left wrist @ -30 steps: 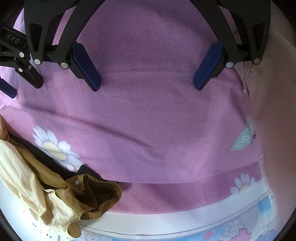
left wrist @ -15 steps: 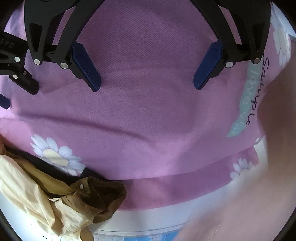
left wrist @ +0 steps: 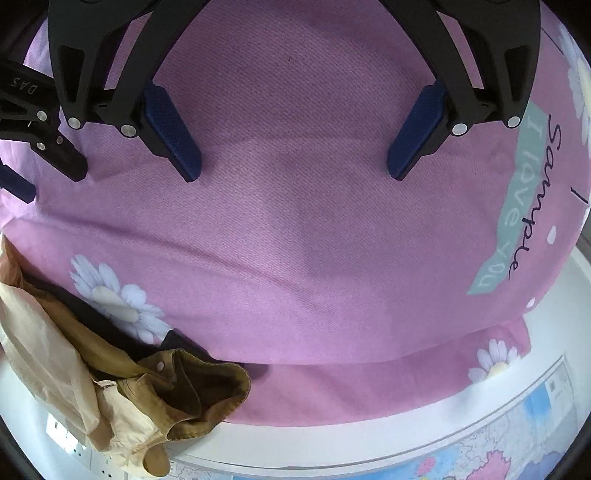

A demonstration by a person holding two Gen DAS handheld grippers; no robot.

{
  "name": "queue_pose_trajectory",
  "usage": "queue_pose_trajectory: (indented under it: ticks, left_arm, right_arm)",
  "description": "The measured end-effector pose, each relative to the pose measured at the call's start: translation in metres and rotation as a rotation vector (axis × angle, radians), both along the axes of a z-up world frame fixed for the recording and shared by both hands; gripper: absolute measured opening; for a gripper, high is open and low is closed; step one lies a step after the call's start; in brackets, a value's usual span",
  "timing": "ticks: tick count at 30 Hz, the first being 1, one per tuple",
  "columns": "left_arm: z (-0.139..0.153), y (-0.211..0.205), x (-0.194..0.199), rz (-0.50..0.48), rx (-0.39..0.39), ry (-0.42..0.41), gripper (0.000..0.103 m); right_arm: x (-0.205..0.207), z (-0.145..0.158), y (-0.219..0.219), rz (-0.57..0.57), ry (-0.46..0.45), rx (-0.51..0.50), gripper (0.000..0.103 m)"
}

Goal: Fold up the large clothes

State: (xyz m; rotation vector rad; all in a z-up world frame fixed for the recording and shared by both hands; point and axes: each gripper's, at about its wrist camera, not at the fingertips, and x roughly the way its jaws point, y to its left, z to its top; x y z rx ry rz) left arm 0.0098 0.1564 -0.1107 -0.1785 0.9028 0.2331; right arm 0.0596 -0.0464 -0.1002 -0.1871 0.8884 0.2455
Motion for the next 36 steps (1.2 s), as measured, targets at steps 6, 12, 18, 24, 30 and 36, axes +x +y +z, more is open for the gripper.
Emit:
queue_pose_trajectory:
  ticks: [6,12,18,24,30,36]
  left_arm:
    - [0.0008,-0.0005,0.0004,0.000,0.001,0.000,0.099]
    - [0.0009,-0.0009,0.0007,0.000,0.001,0.000,0.099]
    - [0.0010,-0.0009,0.0009,0.000,0.001,0.001,0.099]
    - [0.0011,0.0000,0.0010,0.000,0.001,0.001,0.099]
    - [0.0015,-0.0006,0.0014,0.000,0.001,0.001,0.099]
    - [0.0015,-0.0002,0.0012,0.000,0.001,0.001,0.099]
  right_arm:
    - [-0.0002,-0.0002,-0.0002,0.000,0.000,0.000,0.098]
    - [-0.0002,-0.0003,-0.0002,0.000,0.000,0.000,0.098]
    - [-0.0001,-0.0004,-0.0003,0.000,0.000,0.000,0.098]
    - [-0.0003,-0.0005,-0.0002,0.000,0.000,0.000,0.098]
    - [-0.0002,-0.0005,-0.0002,0.000,-0.001,0.000,0.098]
    - [-0.0005,-0.0008,0.0003,0.000,-0.001,0.000,0.098]
